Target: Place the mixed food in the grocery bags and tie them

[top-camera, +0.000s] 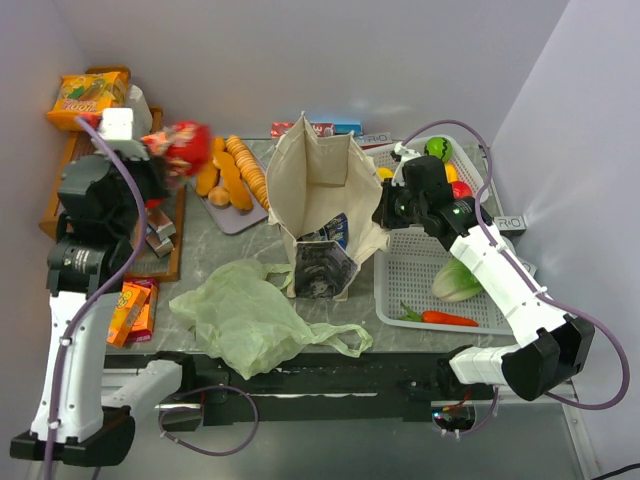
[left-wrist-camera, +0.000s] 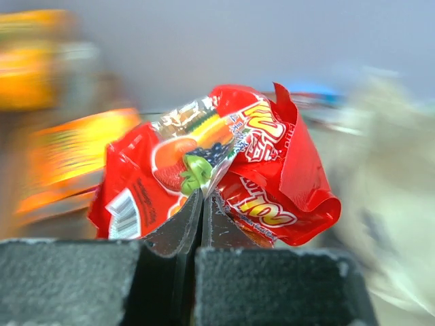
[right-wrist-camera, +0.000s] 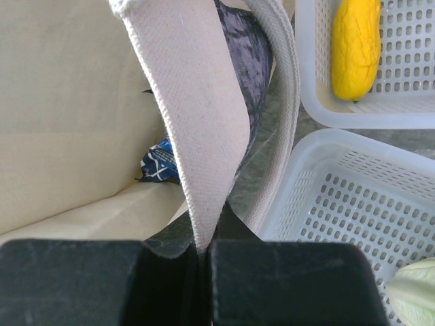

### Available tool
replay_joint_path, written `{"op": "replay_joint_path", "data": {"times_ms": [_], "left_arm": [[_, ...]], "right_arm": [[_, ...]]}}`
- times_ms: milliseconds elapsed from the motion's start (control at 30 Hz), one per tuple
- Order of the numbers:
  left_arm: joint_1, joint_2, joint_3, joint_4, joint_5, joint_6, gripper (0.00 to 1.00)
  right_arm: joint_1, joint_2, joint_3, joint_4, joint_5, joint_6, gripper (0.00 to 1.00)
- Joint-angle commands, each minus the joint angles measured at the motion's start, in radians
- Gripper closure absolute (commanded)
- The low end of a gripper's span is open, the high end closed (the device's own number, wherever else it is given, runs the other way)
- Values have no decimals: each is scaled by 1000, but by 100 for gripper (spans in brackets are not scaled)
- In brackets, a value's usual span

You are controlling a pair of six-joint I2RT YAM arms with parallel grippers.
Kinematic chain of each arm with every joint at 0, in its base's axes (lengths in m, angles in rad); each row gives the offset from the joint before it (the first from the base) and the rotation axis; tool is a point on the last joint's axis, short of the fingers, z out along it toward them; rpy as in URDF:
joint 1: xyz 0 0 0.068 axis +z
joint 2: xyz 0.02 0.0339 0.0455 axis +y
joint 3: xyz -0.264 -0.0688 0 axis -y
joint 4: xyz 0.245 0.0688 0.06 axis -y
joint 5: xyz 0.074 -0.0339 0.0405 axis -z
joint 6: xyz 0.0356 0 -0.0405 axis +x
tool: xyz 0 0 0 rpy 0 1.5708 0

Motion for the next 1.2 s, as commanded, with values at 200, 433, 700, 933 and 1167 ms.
{"op": "replay_joint_path", "data": {"times_ms": [200,433,700,933,1167], "left_arm": [[-414,157,70,339,421,-176,99],[-528,343,120,321,420,-159,99],[-517,406,240,133,48,-76,4],[-140,391,379,37,-130,-78,4],[79,545,449,21,-539,103,4]], "right_arm": [[8,13,32,47,31,-9,100],[19,11,35,35,46,-9,100],[19,0,29,38,47,-10,100],[20,-15,26,40,41,-15,100],[20,-23,22,52,26,-27,100]]}}
